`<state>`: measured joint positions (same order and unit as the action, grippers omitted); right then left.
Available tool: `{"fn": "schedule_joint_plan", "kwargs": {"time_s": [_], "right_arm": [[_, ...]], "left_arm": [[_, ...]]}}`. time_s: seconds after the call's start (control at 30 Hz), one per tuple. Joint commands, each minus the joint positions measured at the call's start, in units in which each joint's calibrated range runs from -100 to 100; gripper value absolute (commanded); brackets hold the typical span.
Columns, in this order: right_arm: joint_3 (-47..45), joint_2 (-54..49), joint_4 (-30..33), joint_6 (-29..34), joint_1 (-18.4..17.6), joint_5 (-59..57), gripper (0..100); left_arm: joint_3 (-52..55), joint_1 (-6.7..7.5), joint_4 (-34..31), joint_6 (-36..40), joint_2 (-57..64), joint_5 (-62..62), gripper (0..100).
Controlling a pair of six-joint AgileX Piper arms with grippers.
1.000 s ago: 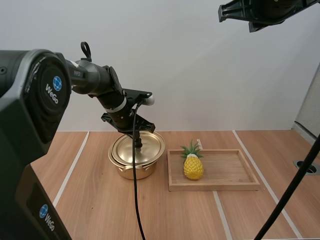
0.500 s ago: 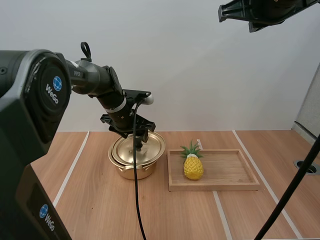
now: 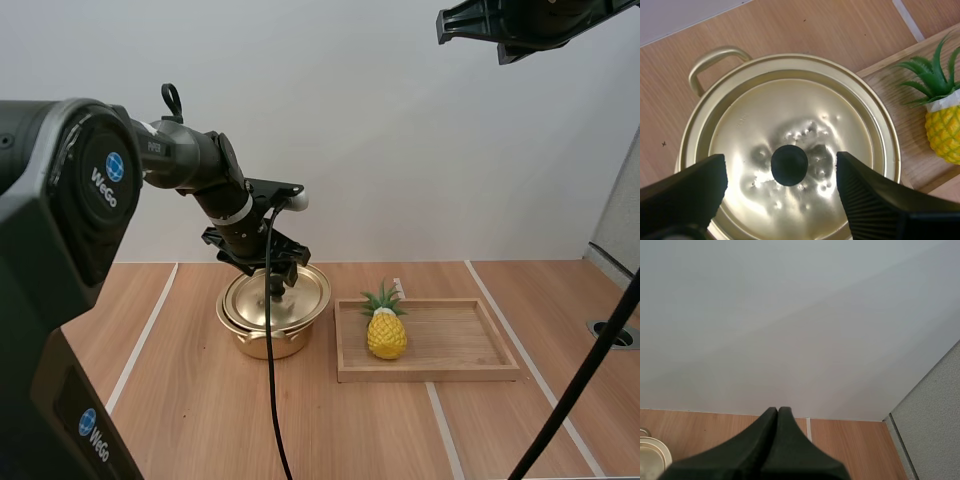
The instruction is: Open the pot, put the grape inside, and close it
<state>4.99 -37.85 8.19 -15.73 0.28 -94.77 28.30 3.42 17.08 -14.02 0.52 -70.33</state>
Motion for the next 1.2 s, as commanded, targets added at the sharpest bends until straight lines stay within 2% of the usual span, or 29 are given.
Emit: {"fn": "schedule_joint_plan", "kwargs": {"time_s": [0.0, 0.37, 0.47, 0.5, 0.53, 0.6, 0.63, 0.93, 1.17], "right_arm": [[0.3, -0.9, 0.3, -0.2, 0.2, -0.3, 0], [0.3, -0.9, 0.3, -0.2, 0.2, -1.5, 0], [0.3, -0.9, 0.3, -0.2, 0.2, -1.5, 0], [0.3, -0.9, 0.3, -0.2, 0.2, -1.5, 0], [0.3, -0.9, 0.3, -0.2, 0.2, -1.5, 0], [0.3, -0.9, 0.3, -0.2, 0.2, -1.5, 0], [0.3, -0.9, 0.3, -0.2, 0.2, -1.5, 0], [0.3, -0.9, 0.3, -0.2, 0.2, -1.5, 0], [0.3, -0.9, 0.3, -0.2, 0.2, -1.5, 0]], "left_arm": [[0.1, 0.08, 1.1, -0.3, -0.2, 1.0, 100], [0.1, 0.08, 1.1, -0.4, -3.4, 0.2, 100], [0.1, 0.08, 1.1, -3.0, -3.4, 0.3, 100], [0.1, 0.08, 1.1, -3.3, -3.4, 0.3, 94], [0.1, 0.08, 1.1, -3.3, -3.4, 0.3, 71], [0.1, 0.08, 1.4, -2.6, -3.4, 0.3, 20], [0.1, 0.08, 1.4, -1.7, -3.4, 0.3, 1], [0.1, 0.08, 1.5, -0.5, -1.1, 0.3, 2], [0.1, 0.08, -4.4, 3.1, -0.6, -3.6, 2]]}}
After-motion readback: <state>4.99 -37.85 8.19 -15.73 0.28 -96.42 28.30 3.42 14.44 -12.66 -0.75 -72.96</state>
